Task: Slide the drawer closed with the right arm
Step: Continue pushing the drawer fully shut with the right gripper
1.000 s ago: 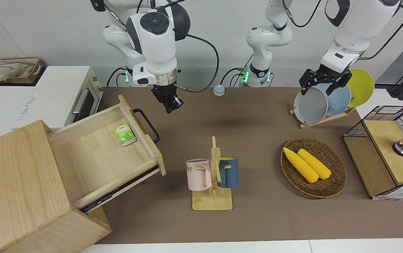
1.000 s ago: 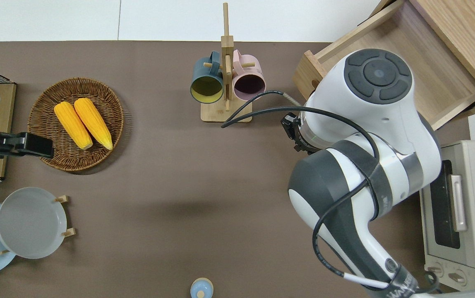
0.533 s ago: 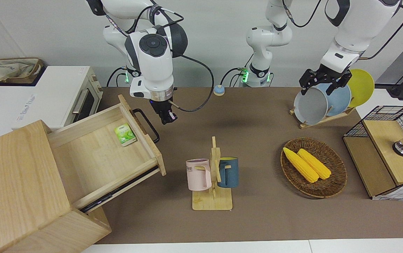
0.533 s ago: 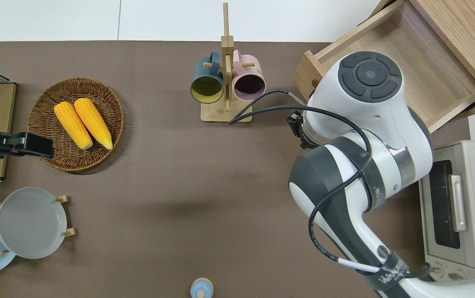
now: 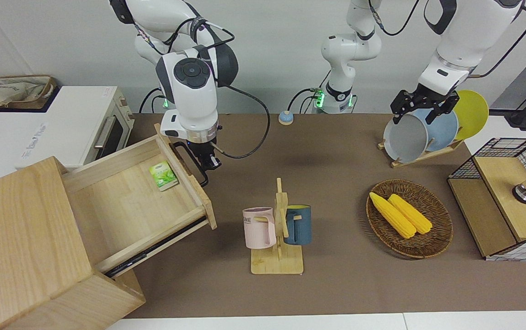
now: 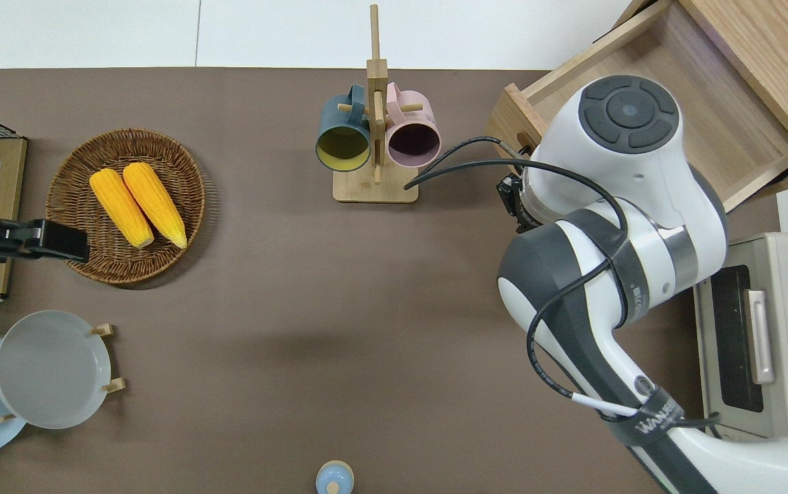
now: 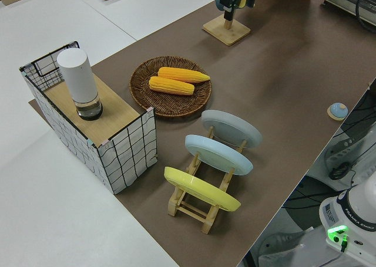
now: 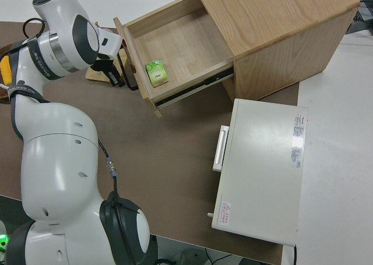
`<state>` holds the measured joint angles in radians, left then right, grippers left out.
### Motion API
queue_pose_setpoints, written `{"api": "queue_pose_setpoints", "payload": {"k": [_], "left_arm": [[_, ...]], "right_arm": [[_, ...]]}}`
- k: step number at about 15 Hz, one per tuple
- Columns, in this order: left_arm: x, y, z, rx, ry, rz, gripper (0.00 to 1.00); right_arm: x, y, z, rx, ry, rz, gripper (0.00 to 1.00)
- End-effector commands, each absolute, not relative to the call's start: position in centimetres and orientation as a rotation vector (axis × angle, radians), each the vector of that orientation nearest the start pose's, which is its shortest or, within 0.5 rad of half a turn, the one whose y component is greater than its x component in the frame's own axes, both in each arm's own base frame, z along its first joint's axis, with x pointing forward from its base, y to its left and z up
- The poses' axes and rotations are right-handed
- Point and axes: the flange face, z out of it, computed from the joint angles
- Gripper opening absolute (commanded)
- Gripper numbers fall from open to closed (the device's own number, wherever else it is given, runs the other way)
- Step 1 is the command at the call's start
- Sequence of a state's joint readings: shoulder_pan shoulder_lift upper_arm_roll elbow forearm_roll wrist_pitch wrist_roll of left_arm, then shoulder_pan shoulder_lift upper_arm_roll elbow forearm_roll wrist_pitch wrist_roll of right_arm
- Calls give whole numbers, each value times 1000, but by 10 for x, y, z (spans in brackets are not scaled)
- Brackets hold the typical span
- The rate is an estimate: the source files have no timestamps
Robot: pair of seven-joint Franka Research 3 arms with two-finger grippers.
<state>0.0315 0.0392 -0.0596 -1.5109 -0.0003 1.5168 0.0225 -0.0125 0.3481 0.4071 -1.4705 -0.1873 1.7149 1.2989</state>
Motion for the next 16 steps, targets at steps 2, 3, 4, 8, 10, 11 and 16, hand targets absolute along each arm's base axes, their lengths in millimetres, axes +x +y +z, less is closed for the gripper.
{"api": "queue_pose_setpoints", "payload": {"k": [2, 3, 4, 8, 10, 11, 16], "left_arm": [[563, -14, 629, -3126, 97, 62, 993], [563, -14, 630, -3126, 97, 60, 993], [563, -14, 629, -3126, 97, 62, 993], [563, -14, 629, -3126, 97, 62, 993], [563, -14, 629, -3126, 97, 62, 993], [563, -14, 629, -3126, 97, 62, 993], [563, -14, 630, -3126, 97, 60, 993]], "right_arm": [[634, 179, 476, -2888, 1443, -1, 0], [638, 172, 479, -2877, 1453, -8, 0], [642, 168, 481, -2865, 1460, -13, 0], [658, 147, 484, -2836, 1440, -43, 0], [666, 138, 481, -2807, 1452, -61, 0], [669, 134, 479, -2800, 1459, -57, 0], [681, 110, 476, -2800, 1438, -55, 0]]}}
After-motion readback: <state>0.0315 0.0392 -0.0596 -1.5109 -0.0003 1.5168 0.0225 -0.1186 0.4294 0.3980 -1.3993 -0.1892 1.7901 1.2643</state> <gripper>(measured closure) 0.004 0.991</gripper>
